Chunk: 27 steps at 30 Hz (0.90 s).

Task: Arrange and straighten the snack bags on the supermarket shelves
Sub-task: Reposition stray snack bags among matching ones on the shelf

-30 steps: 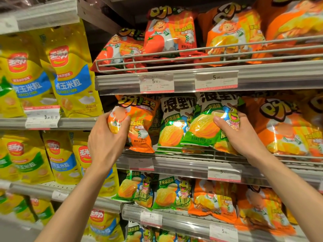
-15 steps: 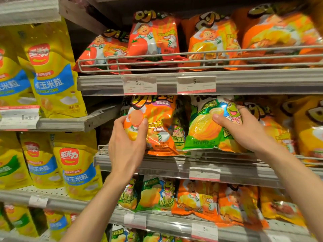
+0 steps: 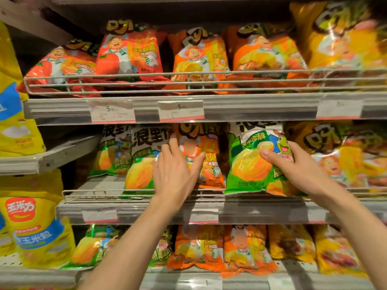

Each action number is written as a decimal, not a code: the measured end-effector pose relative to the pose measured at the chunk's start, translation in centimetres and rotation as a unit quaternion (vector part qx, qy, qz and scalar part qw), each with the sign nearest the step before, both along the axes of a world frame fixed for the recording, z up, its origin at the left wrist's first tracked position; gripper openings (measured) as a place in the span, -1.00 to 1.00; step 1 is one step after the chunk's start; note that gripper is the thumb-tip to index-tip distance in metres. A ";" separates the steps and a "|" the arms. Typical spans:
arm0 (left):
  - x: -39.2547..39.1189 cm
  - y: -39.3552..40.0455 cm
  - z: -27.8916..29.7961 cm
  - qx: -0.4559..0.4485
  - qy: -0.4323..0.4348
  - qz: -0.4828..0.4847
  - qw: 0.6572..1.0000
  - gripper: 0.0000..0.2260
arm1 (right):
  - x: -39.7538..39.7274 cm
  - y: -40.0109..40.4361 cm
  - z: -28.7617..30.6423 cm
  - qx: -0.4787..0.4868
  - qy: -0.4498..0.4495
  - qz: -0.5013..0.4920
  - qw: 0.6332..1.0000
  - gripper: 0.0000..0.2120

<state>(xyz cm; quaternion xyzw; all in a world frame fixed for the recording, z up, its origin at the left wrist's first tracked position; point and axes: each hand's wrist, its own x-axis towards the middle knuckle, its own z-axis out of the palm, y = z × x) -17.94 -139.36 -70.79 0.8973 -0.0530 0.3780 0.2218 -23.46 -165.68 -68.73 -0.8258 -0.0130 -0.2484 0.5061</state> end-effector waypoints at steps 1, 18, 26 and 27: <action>0.3 -0.2 -0.1 0.021 0.010 -0.001 1.000 -0.29 | 0.0 -0.1 -0.1 0.001 -0.001 0.002 1.000 -0.36; -1.1 2.5 0.2 -0.166 0.065 -0.215 0.960 -0.79 | -0.1 1.8 -0.1 0.024 -0.004 0.040 0.999 -0.32; -2.4 5.1 1.4 -0.258 0.142 -0.258 0.920 -0.36 | 2.7 11.7 1.1 0.030 -0.007 0.070 0.997 -0.38; -2.4 5.7 1.6 -0.266 0.158 -0.252 0.917 -0.31 | 3.1 12.6 1.2 0.030 -0.003 0.080 0.996 -0.40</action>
